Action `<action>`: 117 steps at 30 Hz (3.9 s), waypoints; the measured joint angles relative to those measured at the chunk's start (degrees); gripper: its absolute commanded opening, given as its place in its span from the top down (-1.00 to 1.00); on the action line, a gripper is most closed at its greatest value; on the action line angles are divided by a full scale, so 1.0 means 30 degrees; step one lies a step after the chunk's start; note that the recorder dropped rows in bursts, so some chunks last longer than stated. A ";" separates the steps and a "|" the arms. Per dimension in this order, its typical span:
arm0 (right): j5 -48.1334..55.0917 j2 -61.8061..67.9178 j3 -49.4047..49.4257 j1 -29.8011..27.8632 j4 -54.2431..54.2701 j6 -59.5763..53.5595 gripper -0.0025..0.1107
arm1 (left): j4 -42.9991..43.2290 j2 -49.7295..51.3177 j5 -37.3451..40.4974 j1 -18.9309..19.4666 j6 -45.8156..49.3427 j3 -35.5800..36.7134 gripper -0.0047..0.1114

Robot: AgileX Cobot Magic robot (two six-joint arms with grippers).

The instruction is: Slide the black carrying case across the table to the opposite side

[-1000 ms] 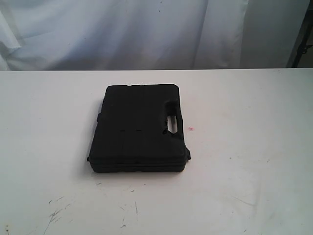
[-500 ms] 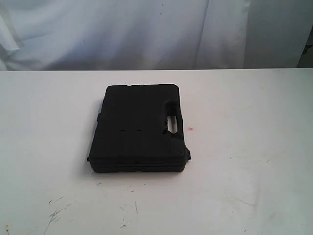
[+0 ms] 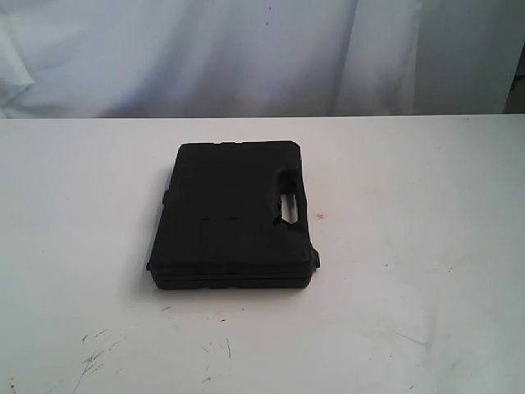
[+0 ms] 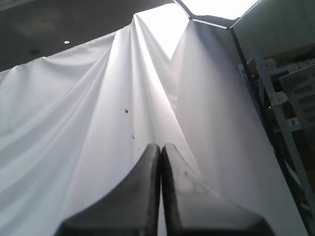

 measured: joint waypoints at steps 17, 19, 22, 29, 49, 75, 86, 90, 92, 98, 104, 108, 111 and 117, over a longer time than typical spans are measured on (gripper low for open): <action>0.7464 0.8253 -0.8287 0.0655 -0.0201 -0.0410 0.96 | 0.0000 0.0000 0.0000 0.0000 0.0103 0.0000 0.92; 0.8167 0.9707 -0.9374 0.1215 -0.0244 -0.0893 0.96 | 0.0000 0.0000 0.0000 0.0000 0.0103 0.0000 0.92; 0.9187 1.1595 -1.0683 0.2135 -0.0244 -0.1363 0.96 | 0.0000 0.0000 0.0000 0.0000 0.0103 0.0000 0.92; 1.1182 1.5452 -1.2200 0.4172 -0.0271 -0.1949 0.96 | 0.0000 0.0000 0.0000 0.0000 0.0103 0.0000 0.92; 1.1252 2.1973 -1.2200 0.5783 -0.0271 -0.2348 0.96 | 0.0000 0.0000 0.0000 0.0000 0.0103 0.0000 0.92; 1.6719 3.0168 -1.8200 0.5783 0.1353 -0.1119 0.96 | 0.0000 0.0000 0.0000 0.0000 0.0145 0.0000 0.92; 1.8743 3.3614 -2.2444 0.6882 0.1919 -0.1119 0.96 | 0.0000 0.0000 0.0000 0.0000 0.0145 0.0000 0.92; 1.9669 3.4752 -2.4146 0.7105 0.1827 -0.0721 0.96 | 0.0000 0.0000 0.0000 0.0000 0.0145 0.0000 0.92; 2.0160 3.5358 -2.4924 0.7105 0.1648 -0.0416 0.96 | 0.0000 0.0000 0.0000 0.0000 0.0145 0.0000 0.92; 2.0840 3.6848 -2.6559 0.7105 0.1173 -0.0068 0.92 | 0.0000 0.0000 0.0000 0.0000 0.0145 0.0000 0.92; 2.1405 3.8004 -2.7951 0.7105 0.0874 0.0296 0.57 | 0.0000 0.0000 0.0000 0.0000 0.0145 0.0000 0.92; 2.1719 3.8711 -2.8621 0.7195 0.0874 0.0351 0.37 | 0.0000 0.0000 0.0000 0.0000 0.0145 0.0000 0.92; 2.1840 3.9213 -2.9039 0.7352 0.0874 0.0350 0.26 | 0.0000 0.0000 0.0000 0.0000 0.0145 0.0000 0.92; 2.2839 4.0364 -3.0376 0.7912 0.0541 0.0551 0.22 | 0.0000 0.0000 0.0000 0.0000 0.0145 0.0000 0.92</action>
